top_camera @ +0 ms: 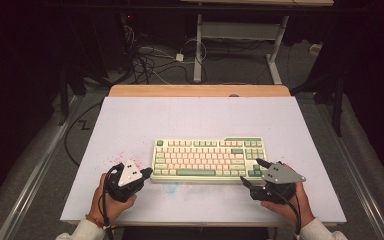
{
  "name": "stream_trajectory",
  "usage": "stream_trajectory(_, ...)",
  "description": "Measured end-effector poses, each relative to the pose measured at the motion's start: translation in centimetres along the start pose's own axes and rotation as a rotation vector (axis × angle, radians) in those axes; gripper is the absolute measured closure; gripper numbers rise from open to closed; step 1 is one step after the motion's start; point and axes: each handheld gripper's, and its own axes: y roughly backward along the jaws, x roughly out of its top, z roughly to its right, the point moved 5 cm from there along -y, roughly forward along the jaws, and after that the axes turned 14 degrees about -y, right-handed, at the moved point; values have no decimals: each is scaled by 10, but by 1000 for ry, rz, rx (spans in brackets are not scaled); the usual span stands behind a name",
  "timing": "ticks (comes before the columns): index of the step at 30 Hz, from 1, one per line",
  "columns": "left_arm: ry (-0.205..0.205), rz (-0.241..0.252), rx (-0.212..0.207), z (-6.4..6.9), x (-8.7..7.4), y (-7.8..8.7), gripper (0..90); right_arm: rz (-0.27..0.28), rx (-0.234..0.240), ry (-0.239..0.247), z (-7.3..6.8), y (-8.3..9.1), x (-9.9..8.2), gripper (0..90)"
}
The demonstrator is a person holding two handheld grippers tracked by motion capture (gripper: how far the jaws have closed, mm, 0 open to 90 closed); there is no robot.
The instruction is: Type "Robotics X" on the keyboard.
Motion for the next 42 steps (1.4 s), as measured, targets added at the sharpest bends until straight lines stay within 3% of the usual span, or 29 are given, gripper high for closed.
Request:
stream_trajectory(4,-55,-39,1,0,5,-3,873,-7,3,4,-1,0,-1,251)
stream_trajectory(10,-46,-33,-40,-2,15,-9,873,-12,9,12,-2,-2,-2,251)
stream_trajectory(16,-66,-65,-59,0,22,-16,872,-11,-1,19,-2,-2,-1,251)
stream_trajectory(21,-61,-60,-86,0,27,-21,872,-8,-6,21,-2,-2,0,251)
stream_trajectory(42,-106,-30,-156,7,66,-54,869,-19,3,23,-3,-3,-2,248)
